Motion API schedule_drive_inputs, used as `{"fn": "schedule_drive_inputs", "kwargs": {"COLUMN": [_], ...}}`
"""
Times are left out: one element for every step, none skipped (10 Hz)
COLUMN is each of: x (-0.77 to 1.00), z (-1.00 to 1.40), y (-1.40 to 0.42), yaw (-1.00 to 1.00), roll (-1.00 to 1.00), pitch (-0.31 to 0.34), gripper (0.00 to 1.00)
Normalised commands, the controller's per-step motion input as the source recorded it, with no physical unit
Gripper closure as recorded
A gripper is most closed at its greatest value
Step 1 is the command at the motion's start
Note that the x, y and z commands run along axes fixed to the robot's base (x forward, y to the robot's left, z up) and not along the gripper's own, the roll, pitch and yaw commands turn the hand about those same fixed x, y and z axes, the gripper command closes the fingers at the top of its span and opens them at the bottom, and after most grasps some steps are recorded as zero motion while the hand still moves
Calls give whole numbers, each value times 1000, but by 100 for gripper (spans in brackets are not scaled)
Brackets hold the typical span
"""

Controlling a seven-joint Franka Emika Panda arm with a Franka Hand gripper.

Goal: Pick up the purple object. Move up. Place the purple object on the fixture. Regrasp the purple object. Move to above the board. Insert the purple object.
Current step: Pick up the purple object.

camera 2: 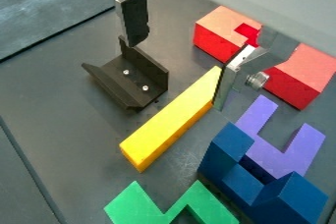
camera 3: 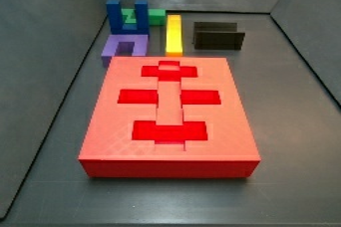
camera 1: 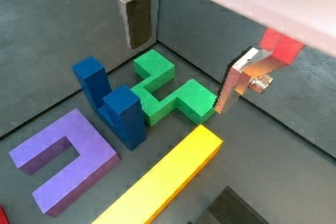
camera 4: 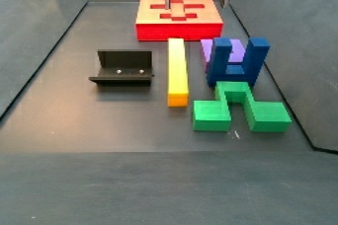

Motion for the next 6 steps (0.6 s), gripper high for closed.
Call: {"fn": "schedule_drive_inputs", "kwargs": {"x": [0, 0, 49, 0, 0, 80], "z": [0, -29, -111, -194, -220, -234], "y": [0, -9, -203, -546, -640, -574], "yaw": [0, 0, 0, 11, 17, 0], "roll": [-11, 0, 0, 190, 233, 190], "pitch": [-19, 0, 0, 0, 0, 7], "gripper": [0, 0, 0, 0, 0, 0]}}
